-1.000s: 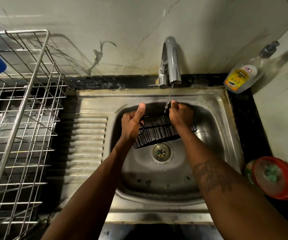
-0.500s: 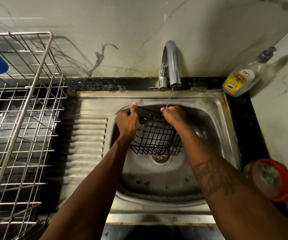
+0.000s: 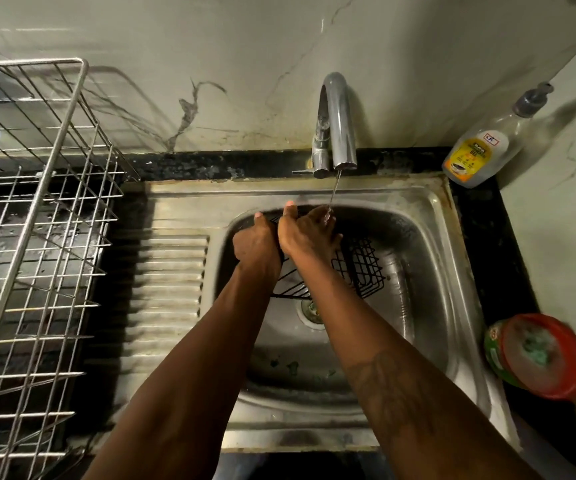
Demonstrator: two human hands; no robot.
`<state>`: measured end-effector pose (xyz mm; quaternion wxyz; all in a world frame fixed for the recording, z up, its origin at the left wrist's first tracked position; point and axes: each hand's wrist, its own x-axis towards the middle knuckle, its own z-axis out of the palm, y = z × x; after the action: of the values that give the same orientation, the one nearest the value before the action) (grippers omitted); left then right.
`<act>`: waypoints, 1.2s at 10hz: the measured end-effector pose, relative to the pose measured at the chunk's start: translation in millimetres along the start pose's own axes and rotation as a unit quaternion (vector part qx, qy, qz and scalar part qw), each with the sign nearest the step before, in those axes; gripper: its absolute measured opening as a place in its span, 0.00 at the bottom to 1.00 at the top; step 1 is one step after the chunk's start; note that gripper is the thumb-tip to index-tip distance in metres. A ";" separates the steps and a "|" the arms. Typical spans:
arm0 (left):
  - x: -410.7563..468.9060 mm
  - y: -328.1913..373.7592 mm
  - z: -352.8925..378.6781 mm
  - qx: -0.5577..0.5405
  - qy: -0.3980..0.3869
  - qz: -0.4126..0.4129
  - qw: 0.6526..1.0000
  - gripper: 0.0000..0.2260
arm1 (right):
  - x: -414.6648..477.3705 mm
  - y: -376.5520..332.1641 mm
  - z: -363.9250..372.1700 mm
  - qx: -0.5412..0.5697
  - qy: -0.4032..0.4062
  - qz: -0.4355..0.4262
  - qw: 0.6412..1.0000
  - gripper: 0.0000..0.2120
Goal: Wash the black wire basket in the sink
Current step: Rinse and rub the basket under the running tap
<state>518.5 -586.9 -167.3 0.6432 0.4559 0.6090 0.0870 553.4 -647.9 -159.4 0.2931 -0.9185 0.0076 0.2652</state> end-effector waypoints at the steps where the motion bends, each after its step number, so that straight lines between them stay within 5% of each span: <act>1: 3.9 0.4 -10.4 -0.016 -0.034 0.001 0.999 0.20 | 28.6 33.0 -11.7 0.018 -0.011 0.109 0.994 0.36; 3: 5.4 15.8 -8.0 0.034 0.011 0.032 0.999 0.22 | 51.0 68.2 -14.7 0.062 0.020 0.222 0.973 0.36; 5: -4.0 20.6 7.9 0.048 0.106 0.036 0.992 0.22 | 21.4 -1.0 -8.3 0.079 -0.037 0.122 0.989 0.37; 8: -18.1 17.1 10.2 0.061 0.100 0.037 0.992 0.25 | 75.5 69.3 -0.3 0.126 0.028 0.219 0.967 0.42; 10: -17.5 26.9 13.6 0.049 0.113 0.020 0.992 0.24 | 3.8 6.3 -6.1 0.081 -0.024 0.028 0.996 0.39; 12: -14.8 23.3 7.4 -0.016 0.083 -0.006 0.996 0.21 | 16.1 55.4 -10.8 0.171 -0.001 -0.050 0.984 0.32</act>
<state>531.6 -587.0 -141.9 0.5981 0.4332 0.6615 0.1303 563.1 -697.3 -189.5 0.4585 -0.8539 0.0066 0.2463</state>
